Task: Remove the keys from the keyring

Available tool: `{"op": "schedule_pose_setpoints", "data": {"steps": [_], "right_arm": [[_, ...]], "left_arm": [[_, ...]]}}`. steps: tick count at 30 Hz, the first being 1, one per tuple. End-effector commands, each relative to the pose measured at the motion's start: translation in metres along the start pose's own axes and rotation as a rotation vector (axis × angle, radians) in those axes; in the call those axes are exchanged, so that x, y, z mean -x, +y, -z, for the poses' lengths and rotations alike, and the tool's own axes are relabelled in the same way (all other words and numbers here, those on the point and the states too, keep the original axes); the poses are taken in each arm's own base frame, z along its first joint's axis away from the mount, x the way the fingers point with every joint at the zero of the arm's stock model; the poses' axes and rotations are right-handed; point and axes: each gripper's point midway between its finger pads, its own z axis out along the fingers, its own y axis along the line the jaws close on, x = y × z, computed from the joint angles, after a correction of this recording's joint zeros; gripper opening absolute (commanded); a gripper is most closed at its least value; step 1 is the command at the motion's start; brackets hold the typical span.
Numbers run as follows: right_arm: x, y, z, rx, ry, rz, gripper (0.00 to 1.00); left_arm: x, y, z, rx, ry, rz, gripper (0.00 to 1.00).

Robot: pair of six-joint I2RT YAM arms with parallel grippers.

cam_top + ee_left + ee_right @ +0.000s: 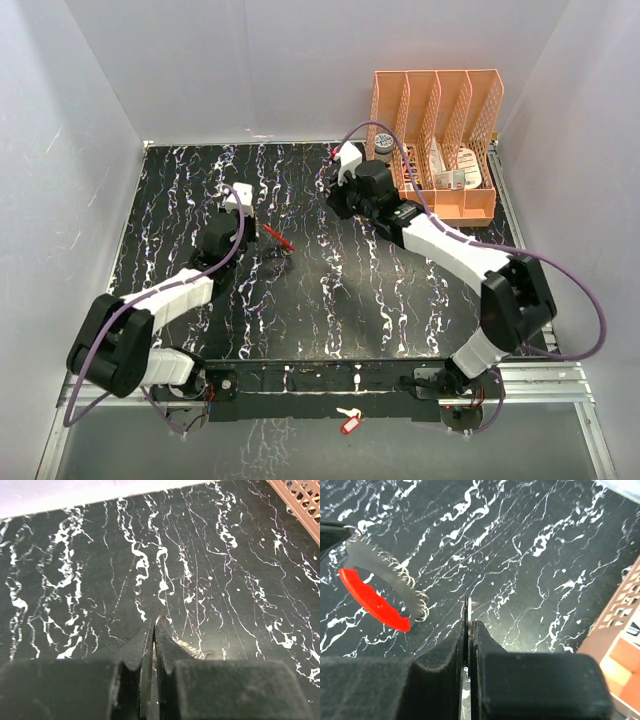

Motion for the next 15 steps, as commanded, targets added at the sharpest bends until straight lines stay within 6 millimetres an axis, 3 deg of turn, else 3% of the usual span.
{"op": "schedule_pose_setpoints", "data": {"steps": [1,9,15], "right_arm": [[0.004,0.001,-0.028,0.044,-0.052,-0.038,0.0],[-0.033,-0.015,-0.07,0.025,0.02,-0.057,0.0],[-0.055,-0.037,-0.088,-0.021,0.063,-0.069,0.0]], "left_arm": [[0.012,-0.013,-0.019,-0.078,-0.028,0.08,0.0],[-0.046,-0.002,-0.066,-0.088,0.095,0.153,0.0],[-0.064,0.018,-0.086,-0.047,0.137,0.154,0.0]]}}
